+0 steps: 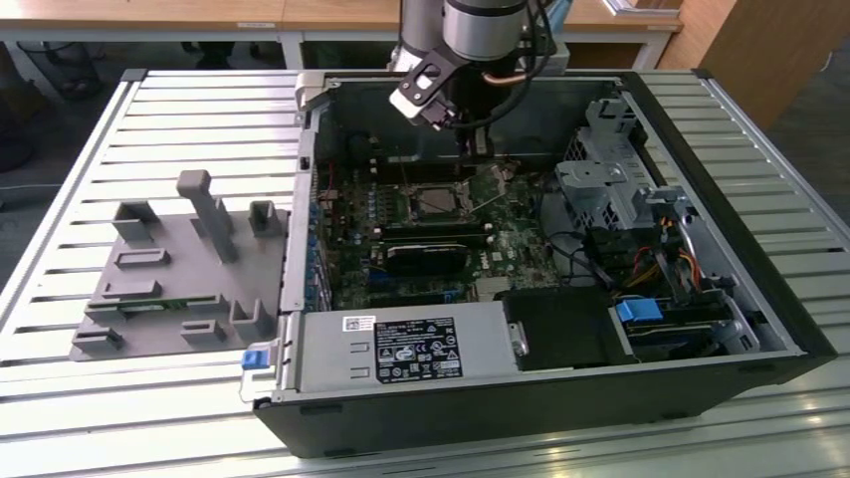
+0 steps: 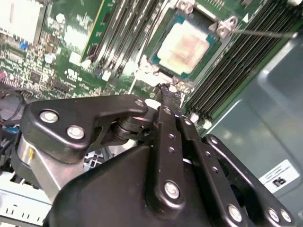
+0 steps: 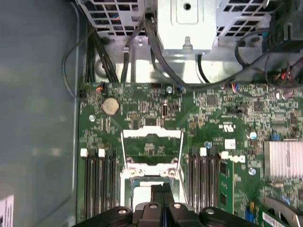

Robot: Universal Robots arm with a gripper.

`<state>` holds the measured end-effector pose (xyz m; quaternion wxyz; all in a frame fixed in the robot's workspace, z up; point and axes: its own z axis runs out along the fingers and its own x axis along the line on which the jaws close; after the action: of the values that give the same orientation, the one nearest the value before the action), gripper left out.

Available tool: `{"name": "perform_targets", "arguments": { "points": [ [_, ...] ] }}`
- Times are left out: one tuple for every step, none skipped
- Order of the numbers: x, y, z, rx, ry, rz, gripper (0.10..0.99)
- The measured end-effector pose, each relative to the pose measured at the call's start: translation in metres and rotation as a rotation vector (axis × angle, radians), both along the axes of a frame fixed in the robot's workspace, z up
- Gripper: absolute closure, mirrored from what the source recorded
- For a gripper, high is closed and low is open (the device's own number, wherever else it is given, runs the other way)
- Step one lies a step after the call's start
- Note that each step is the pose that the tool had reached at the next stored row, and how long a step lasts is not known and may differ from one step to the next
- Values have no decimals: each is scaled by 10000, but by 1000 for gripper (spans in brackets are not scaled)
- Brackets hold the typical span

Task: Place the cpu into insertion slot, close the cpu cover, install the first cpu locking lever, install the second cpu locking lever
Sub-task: 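Close the cpu cover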

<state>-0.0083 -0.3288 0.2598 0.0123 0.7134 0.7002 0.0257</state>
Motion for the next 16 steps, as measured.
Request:
{"name": "perform_targets", "arguments": {
  "points": [
    [25,2,-3,2,3,2,980],
    [51,4,-6,3,6,7,980],
    [75,5,-9,3,7,20,980],
    [96,4,-9,0,8,45,980],
    [117,5,-11,-1,8,75,980],
    [137,6,-13,0,8,99,980],
    [157,6,-14,0,8,119,980],
    [177,7,-16,1,8,135,980],
    [195,9,-17,2,7,148,980],
    [214,13,-18,2,7,158,980],
    [229,18,-18,1,7,164,980],
    [244,24,-18,1,7,172,980],
    [254,32,-19,1,7,181,980],
    [262,40,-20,1,7,194,980],
    [267,45,-21,0,7,220,980],
    [269,46,-23,2,6,281,980]
  ]
}}
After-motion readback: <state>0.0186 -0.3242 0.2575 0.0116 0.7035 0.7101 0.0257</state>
